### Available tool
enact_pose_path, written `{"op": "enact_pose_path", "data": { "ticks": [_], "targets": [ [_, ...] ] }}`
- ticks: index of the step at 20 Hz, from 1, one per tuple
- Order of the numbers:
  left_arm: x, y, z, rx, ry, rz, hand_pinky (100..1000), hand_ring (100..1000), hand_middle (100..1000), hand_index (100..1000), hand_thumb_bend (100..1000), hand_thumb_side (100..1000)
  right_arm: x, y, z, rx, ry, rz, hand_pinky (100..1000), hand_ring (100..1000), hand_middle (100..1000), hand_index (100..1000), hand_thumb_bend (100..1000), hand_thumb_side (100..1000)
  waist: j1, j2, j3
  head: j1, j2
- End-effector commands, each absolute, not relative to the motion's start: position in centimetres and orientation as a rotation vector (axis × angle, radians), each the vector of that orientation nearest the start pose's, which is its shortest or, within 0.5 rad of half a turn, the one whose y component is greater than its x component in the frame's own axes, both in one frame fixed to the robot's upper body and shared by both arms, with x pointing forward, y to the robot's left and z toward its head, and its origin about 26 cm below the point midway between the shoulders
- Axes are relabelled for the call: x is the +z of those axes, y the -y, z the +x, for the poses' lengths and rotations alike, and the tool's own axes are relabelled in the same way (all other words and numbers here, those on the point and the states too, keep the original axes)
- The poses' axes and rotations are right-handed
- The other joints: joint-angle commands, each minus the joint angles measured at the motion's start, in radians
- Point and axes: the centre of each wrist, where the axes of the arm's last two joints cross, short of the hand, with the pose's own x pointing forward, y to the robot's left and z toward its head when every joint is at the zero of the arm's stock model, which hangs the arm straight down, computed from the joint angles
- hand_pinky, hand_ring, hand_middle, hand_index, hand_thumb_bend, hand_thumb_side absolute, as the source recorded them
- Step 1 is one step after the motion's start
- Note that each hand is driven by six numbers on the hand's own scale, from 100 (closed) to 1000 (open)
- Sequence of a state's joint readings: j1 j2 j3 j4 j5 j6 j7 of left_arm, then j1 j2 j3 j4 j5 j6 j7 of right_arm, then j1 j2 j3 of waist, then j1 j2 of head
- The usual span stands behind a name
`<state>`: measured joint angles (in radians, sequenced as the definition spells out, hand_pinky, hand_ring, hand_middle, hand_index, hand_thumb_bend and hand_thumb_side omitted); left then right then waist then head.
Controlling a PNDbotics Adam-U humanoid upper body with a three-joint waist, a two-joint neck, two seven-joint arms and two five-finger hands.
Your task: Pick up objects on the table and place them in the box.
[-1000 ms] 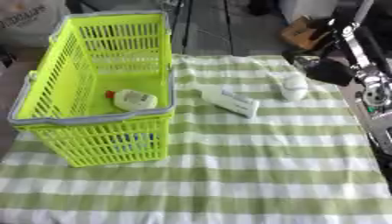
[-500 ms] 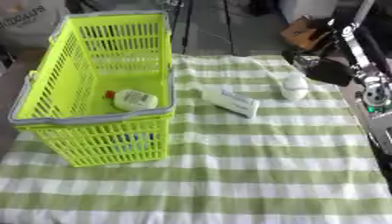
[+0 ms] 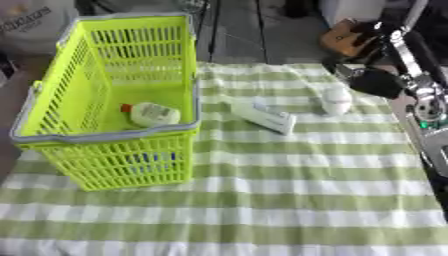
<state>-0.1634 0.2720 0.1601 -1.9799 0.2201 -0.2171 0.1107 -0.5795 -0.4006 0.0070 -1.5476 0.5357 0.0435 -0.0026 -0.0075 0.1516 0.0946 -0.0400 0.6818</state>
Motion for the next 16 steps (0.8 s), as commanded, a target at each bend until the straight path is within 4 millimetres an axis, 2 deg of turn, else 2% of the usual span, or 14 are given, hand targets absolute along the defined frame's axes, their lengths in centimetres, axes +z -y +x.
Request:
{"op": "enact_pose_path", "data": {
  "ticks": [1, 16],
  "targets": [
    [17.19, -30.81, 28.21, 0.060, 2.405, 0.124, 721, 944, 862, 801, 265, 856, 21.12, 27.96, 38.69, 0.700, 1.999, -0.862, 491, 567, 600, 795, 625, 430, 0.003, -0.016, -0.001, 0.001, -0.006],
    [17.16, -30.84, 28.18, 0.061, 2.404, 0.128, 721, 946, 861, 801, 264, 858, 21.31, 28.16, 39.02, 0.737, 1.973, -0.874, 501, 581, 620, 811, 604, 408, 0.003, -0.017, 0.001, -0.002, -0.002]
  ]
}}
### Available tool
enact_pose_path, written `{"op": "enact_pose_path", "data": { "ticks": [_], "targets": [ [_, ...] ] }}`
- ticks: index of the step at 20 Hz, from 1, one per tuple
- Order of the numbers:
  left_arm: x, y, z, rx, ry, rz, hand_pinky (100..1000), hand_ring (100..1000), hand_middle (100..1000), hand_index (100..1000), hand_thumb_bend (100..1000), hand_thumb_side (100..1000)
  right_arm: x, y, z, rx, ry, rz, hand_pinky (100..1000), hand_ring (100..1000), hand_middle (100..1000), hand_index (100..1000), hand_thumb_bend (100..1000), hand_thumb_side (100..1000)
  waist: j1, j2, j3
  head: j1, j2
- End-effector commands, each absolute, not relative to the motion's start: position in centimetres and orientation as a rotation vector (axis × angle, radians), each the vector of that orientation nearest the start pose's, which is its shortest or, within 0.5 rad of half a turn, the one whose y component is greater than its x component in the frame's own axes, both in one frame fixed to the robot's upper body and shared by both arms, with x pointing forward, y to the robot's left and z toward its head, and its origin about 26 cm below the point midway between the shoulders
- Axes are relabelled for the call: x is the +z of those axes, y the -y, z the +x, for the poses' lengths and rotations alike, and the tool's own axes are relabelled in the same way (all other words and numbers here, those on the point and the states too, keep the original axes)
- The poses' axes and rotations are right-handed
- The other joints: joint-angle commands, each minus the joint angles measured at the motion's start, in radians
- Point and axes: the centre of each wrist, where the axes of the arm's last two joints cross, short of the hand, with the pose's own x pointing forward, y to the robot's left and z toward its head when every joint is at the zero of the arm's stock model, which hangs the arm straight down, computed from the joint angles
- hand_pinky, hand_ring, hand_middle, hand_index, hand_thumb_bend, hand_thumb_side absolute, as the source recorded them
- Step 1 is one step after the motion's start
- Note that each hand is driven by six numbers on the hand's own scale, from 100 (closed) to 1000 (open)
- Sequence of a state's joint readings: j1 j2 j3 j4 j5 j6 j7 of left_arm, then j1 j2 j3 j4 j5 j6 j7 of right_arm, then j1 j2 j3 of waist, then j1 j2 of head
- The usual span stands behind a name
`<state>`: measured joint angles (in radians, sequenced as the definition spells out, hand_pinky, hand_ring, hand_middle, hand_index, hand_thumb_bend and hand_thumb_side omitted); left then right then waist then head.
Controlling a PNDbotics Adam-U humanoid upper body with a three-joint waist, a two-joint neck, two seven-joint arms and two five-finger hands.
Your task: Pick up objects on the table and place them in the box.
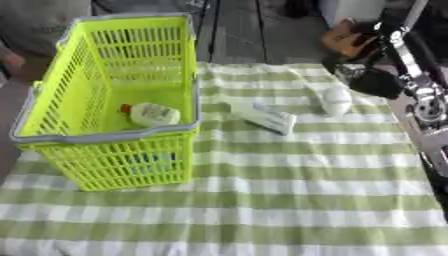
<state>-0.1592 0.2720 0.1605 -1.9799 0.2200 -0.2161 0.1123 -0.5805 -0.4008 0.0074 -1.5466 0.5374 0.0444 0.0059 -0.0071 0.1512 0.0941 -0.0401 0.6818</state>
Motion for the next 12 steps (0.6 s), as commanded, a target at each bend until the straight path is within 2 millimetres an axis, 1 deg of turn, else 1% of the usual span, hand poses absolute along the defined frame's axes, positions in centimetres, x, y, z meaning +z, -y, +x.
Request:
{"op": "enact_pose_path", "data": {
  "ticks": [1, 3, 4, 5, 6, 8, 9, 10, 11, 12],
  "targets": [
    [17.1, -30.8, 28.2, 0.059, 2.403, 0.127, 721, 946, 861, 801, 264, 858, 21.4, 28.3, 39.2, 0.755, 1.959, -0.879, 513, 598, 645, 826, 595, 403, 0.003, -0.017, 0.001, -0.003, -0.001],
    [17.1, -30.8, 28.2, 0.060, 2.402, 0.127, 721, 946, 861, 801, 264, 858, 21.5, 28.7, 39.7, 0.808, 1.913, -0.888, 519, 604, 655, 835, 593, 403, 0.003, -0.017, 0.003, -0.003, 0.000],
    [17.1, -30.8, 28.2, 0.058, 2.401, 0.127, 721, 946, 861, 801, 264, 859, 21.5, 29.0, 40.1, 0.848, 1.871, -0.890, 539, 631, 694, 863, 575, 400, 0.002, -0.018, 0.005, -0.003, 0.000],
    [17.1, -30.8, 28.2, 0.056, 2.400, 0.126, 721, 946, 861, 801, 264, 859, 21.5, 29.3, 40.5, 0.882, 1.837, -0.888, 539, 631, 694, 863, 575, 400, 0.003, -0.018, 0.005, -0.003, 0.001],
    [17.1, -30.8, 28.2, 0.055, 2.399, 0.126, 721, 946, 861, 800, 264, 859, 21.5, 29.7, 40.9, 0.924, 1.788, -0.885, 557, 667, 732, 882, 569, 397, 0.002, -0.018, 0.007, -0.003, 0.001],
    [17.1, -30.8, 28.1, 0.054, 2.397, 0.125, 721, 947, 861, 800, 263, 860, 21.6, 30.4, 41.7, 0.986, 1.716, -0.877, 567, 682, 751, 893, 569, 396, 0.002, -0.018, 0.009, -0.002, 0.001],
    [17.1, -30.8, 28.1, 0.053, 2.397, 0.125, 721, 947, 861, 800, 263, 860, 21.6, 30.6, 42.0, 1.013, 1.686, -0.874, 592, 708, 792, 913, 566, 400, 0.002, -0.018, 0.010, -0.002, 0.002],
    [17.1, -30.8, 28.1, 0.050, 2.396, 0.123, 721, 947, 861, 800, 263, 860, 21.6, 31.0, 42.6, 1.071, 1.623, -0.873, 607, 723, 814, 922, 567, 398, 0.002, -0.018, 0.012, -0.003, 0.003],
    [17.0, -30.8, 28.1, 0.049, 2.396, 0.122, 721, 947, 861, 800, 263, 860, 21.7, 31.4, 43.1, 1.118, 1.573, -0.870, 607, 723, 814, 922, 567, 398, 0.002, -0.017, 0.014, -0.003, 0.003],
    [17.0, -30.8, 28.1, 0.046, 2.395, 0.121, 721, 948, 861, 800, 262, 861, 21.7, 31.8, 43.5, 1.153, 1.522, -0.869, 623, 739, 838, 929, 570, 396, 0.002, -0.017, 0.015, -0.003, 0.005]
  ]
}}
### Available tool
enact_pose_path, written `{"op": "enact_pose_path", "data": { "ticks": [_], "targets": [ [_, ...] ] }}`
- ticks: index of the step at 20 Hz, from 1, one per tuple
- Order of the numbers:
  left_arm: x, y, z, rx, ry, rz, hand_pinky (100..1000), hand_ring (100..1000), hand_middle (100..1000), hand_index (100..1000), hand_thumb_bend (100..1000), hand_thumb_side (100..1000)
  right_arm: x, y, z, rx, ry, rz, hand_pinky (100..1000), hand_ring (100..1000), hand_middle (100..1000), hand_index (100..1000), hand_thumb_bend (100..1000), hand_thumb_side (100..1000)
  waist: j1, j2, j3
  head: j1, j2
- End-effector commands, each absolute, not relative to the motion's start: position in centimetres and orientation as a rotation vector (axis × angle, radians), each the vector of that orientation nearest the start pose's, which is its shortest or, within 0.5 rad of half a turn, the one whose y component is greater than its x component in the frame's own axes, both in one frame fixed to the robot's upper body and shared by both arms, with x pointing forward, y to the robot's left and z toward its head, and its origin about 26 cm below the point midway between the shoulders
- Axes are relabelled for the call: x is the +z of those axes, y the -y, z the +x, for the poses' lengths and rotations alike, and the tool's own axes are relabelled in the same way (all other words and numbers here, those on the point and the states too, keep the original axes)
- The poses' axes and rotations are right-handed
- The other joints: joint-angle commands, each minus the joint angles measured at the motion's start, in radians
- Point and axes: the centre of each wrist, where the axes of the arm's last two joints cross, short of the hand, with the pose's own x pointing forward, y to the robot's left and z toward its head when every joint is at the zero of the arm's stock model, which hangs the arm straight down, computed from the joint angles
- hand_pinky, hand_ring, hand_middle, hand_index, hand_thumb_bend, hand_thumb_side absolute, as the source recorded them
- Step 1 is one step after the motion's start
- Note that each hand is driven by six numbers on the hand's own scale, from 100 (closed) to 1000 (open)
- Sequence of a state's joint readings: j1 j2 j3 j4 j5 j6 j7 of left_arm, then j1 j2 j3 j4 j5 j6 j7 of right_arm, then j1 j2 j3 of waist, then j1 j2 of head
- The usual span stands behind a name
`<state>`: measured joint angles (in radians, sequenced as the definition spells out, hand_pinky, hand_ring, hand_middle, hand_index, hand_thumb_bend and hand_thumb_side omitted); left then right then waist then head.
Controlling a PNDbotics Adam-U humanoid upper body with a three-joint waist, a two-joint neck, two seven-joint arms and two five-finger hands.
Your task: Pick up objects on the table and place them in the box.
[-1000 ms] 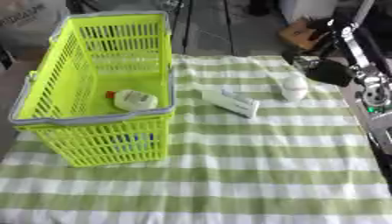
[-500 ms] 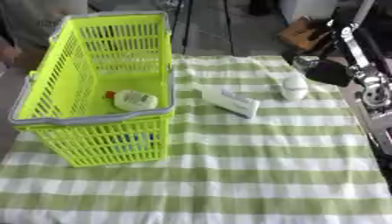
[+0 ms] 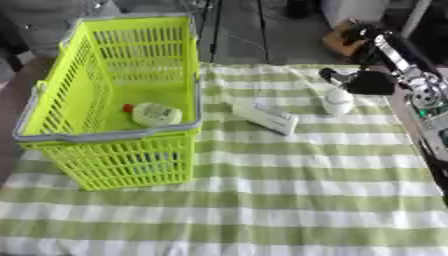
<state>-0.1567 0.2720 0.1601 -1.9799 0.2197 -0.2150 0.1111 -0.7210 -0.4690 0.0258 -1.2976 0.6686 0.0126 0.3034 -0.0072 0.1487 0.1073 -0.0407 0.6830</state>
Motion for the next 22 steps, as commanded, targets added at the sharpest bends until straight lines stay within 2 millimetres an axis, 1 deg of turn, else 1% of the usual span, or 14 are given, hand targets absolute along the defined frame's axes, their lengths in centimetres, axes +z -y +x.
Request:
{"op": "enact_pose_path", "data": {
  "ticks": [1, 3, 4, 5, 6, 9, 10, 11, 12, 13, 14, 18, 22],
  "targets": [
    [17.0, -30.8, 28.1, 0.044, 2.394, 0.120, 721, 948, 861, 800, 262, 861, 21.7, 32.2, 44.0, 1.179, 1.481, -0.867, 623, 739, 838, 929, 570, 396, 0.002, -0.014, 0.004, -0.003, 0.004],
    [17.0, -30.8, 28.1, 0.042, 2.393, 0.120, 721, 948, 862, 800, 262, 862, 21.6, 32.7, 44.5, 1.208, 1.429, -0.869, 629, 744, 844, 931, 574, 397, 0.002, -0.013, 0.005, -0.003, 0.005],
    [17.0, -30.8, 28.1, 0.040, 2.392, 0.119, 721, 949, 862, 800, 261, 863, 21.6, 33.1, 44.8, 1.216, 1.395, -0.878, 651, 775, 866, 937, 582, 395, 0.002, -0.011, 0.007, -0.003, 0.005],
    [17.0, -30.7, 28.1, 0.039, 2.391, 0.119, 721, 949, 862, 800, 261, 863, 21.5, 33.3, 45.1, 1.224, 1.368, -0.886, 651, 775, 866, 937, 582, 395, 0.002, -0.009, 0.008, -0.003, 0.005],
    [17.0, -30.7, 28.1, 0.036, 2.391, 0.119, 721, 950, 862, 800, 260, 863, 21.5, 33.8, 45.4, 1.225, 1.320, -0.911, 708, 853, 899, 941, 597, 393, 0.002, -0.006, 0.012, -0.004, 0.004],
    [17.0, -30.7, 28.1, 0.031, 2.393, 0.117, 721, 950, 862, 800, 260, 864, 21.2, 34.3, 46.3, 1.230, 1.232, -0.981, 726, 871, 906, 942, 602, 391, 0.001, -0.002, 0.017, -0.008, 0.002],
    [17.0, -30.7, 28.2, 0.028, 2.393, 0.114, 722, 951, 862, 800, 259, 866, 21.1, 34.5, 46.6, 1.235, 1.195, -1.008, 798, 938, 953, 952, 622, 380, -0.001, 0.001, 0.020, -0.016, -0.002],
    [17.0, -30.6, 28.2, 0.026, 2.393, 0.112, 722, 951, 862, 800, 259, 866, 20.9, 34.5, 46.9, 1.245, 1.160, -1.032, 798, 938, 953, 952, 622, 380, -0.002, 0.003, 0.022, -0.021, -0.005],
    [17.0, -30.6, 28.2, 0.023, 2.393, 0.111, 722, 951, 862, 800, 259, 865, 20.7, 34.5, 47.2, 1.253, 1.133, -1.050, 840, 963, 969, 957, 634, 373, -0.003, 0.004, 0.024, -0.025, -0.008],
    [17.0, -30.6, 28.2, 0.020, 2.394, 0.109, 722, 951, 862, 800, 259, 865, 20.5, 34.5, 47.4, 1.262, 1.106, -1.067, 840, 963, 969, 957, 634, 373, -0.004, 0.005, 0.027, -0.029, -0.010],
    [17.0, -30.5, 28.2, 0.017, 2.394, 0.108, 722, 951, 862, 800, 258, 866, 20.3, 34.5, 47.7, 1.269, 1.084, -1.079, 871, 980, 984, 961, 639, 369, -0.005, 0.006, 0.030, -0.031, -0.012],
    [17.1, -30.5, 28.2, 0.008, 2.396, 0.103, 722, 951, 862, 800, 258, 866, 19.8, 34.5, 48.3, 1.276, 1.025, -1.107, 901, 999, 997, 963, 642, 368, -0.010, 0.010, 0.044, -0.036, -0.017],
    [17.2, -30.5, 28.3, 0.000, 2.400, 0.102, 722, 952, 862, 800, 257, 867, 19.6, 34.9, 48.6, 1.235, 1.004, -1.142, 895, 987, 993, 963, 634, 375, -0.015, 0.016, 0.060, -0.030, -0.020]
  ]
}}
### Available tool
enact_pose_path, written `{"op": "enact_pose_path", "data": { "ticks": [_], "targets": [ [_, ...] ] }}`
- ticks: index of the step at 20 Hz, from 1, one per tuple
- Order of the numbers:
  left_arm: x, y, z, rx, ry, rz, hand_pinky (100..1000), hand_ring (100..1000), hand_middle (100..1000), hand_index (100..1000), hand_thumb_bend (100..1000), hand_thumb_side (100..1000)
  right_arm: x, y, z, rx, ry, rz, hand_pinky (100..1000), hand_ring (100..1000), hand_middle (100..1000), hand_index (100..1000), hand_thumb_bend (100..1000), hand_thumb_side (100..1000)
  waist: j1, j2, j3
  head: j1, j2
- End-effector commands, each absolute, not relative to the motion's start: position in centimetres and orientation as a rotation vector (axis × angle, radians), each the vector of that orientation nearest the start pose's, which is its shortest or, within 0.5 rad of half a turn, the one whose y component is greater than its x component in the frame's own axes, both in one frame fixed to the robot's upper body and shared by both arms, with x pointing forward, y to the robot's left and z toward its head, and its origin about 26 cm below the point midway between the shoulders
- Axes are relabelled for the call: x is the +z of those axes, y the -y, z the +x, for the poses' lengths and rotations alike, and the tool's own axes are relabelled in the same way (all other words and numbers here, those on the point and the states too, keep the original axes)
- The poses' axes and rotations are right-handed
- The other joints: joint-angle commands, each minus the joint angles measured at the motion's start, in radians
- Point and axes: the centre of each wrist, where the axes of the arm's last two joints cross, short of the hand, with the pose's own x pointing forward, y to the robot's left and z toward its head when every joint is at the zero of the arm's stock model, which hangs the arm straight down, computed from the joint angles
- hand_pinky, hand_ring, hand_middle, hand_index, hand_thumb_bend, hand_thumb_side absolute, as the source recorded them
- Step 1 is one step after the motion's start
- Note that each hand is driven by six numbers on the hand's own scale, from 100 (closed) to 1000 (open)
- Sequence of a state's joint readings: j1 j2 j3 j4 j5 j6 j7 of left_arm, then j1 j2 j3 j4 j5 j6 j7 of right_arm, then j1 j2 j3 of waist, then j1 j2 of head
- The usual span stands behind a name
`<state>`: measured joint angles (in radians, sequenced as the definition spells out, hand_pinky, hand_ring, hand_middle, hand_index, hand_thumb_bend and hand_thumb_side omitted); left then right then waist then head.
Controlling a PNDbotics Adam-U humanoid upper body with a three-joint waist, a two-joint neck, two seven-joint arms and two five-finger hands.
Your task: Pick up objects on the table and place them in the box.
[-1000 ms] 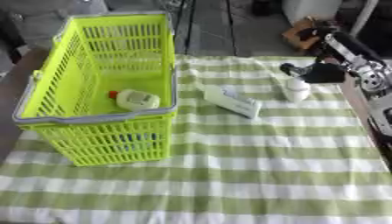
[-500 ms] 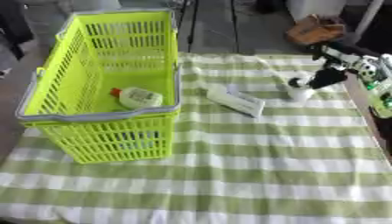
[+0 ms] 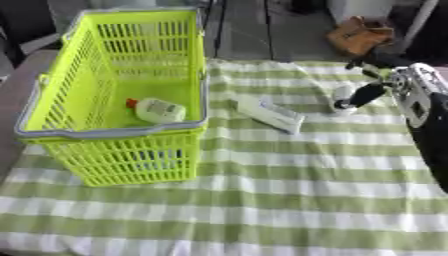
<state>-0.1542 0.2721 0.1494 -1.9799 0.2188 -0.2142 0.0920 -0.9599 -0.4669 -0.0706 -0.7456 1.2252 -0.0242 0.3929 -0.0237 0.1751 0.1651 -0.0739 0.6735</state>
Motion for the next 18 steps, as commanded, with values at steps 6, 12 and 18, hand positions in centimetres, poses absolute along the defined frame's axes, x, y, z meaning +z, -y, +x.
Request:
{"op": "enact_pose_path", "data": {
  "ticks": [6, 12, 18],
  "targets": [
    [17.3, -30.4, 28.3, -0.003, 2.405, 0.097, 723, 953, 862, 800, 256, 868, 19.0, 35.3, 48.7, 1.199, 0.987, -1.135, 885, 977, 985, 964, 627, 381, 0.001, 0.000, 0.009, 0.005, -0.013],
    [17.4, -30.3, 28.4, -0.009, 2.409, 0.091, 723, 954, 862, 800, 255, 869, 18.7, 35.8, 48.6, 1.150, 0.978, -1.133, 875, 966, 969, 961, 616, 394, 0.002, 0.007, 0.013, 0.005, -0.015],
    [17.4, -30.3, 28.4, -0.010, 2.411, 0.088, 723, 955, 862, 800, 254, 869, 17.9, 36.8, 48.4, 1.078, 0.957, -1.112, 860, 949, 951, 958, 607, 398, 0.007, 0.012, 0.017, 0.005, -0.016]
  ]
}}
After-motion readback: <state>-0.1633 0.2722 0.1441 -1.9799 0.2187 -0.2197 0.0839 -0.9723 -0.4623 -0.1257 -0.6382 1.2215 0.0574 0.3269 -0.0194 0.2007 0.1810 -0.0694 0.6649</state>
